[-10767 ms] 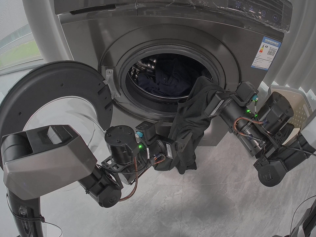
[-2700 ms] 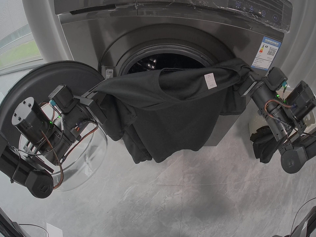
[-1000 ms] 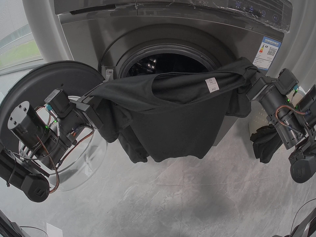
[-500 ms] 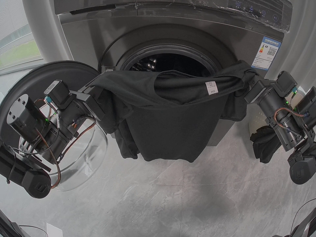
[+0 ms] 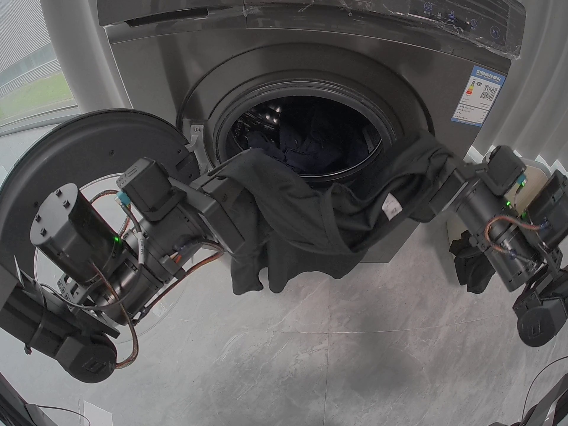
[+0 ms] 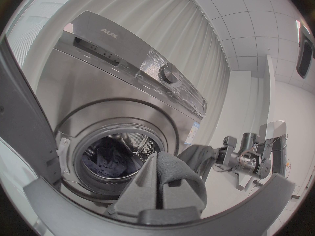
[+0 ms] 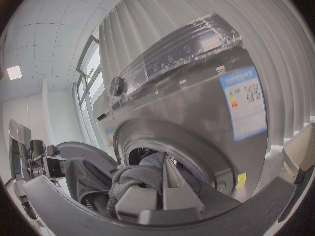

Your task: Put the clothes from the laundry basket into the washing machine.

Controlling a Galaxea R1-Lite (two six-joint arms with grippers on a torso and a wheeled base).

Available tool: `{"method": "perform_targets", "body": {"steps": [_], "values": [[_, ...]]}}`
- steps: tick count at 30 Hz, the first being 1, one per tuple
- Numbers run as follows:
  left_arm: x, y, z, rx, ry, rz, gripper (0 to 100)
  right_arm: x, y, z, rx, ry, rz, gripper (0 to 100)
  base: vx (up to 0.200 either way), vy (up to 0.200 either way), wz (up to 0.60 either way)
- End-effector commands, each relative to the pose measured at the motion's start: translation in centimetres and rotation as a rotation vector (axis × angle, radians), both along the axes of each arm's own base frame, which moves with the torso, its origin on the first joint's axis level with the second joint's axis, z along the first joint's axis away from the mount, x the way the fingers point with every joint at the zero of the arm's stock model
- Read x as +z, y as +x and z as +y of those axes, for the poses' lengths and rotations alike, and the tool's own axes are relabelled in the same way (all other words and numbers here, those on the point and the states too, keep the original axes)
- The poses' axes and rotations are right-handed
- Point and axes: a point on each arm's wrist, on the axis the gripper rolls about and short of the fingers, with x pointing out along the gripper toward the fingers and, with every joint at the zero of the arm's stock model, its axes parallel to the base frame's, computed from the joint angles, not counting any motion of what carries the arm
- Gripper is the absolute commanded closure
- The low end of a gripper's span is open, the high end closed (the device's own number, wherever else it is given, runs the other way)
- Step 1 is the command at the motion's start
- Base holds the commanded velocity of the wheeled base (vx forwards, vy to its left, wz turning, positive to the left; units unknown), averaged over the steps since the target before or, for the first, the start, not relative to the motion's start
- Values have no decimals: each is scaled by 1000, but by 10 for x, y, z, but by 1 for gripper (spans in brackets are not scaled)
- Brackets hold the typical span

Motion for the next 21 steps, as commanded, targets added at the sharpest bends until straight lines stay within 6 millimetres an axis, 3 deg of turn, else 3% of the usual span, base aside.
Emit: {"method": "perform_targets", "body": {"steps": [1, 6, 11, 17, 20, 21], "values": [[1, -1, -18, -52, -11, -6, 100, -43, 0, 11, 36, -77, 147, 0, 0, 0, 0], [12, -1, -21, -65, -39, -43, 100, -74, -6, 18, 74, -141, 265, 0, 0, 0, 0], [26, 2, -39, -102, -78, -94, 100, -86, -4, 24, 88, -175, 300, 0, 0, 0, 0], [31, 0, -58, -154, -99, -116, 100, -101, 2, 34, 106, -212, 327, 0, 0, 0, 0], [29, 2, -63, -160, -97, -116, 100, -113, 11, 45, 125, -233, 347, 0, 0, 0, 0], [27, 4, -64, -159, -94, -111, 100, -121, 20, 57, 140, -236, 349, 0, 0, 0, 0]]}}
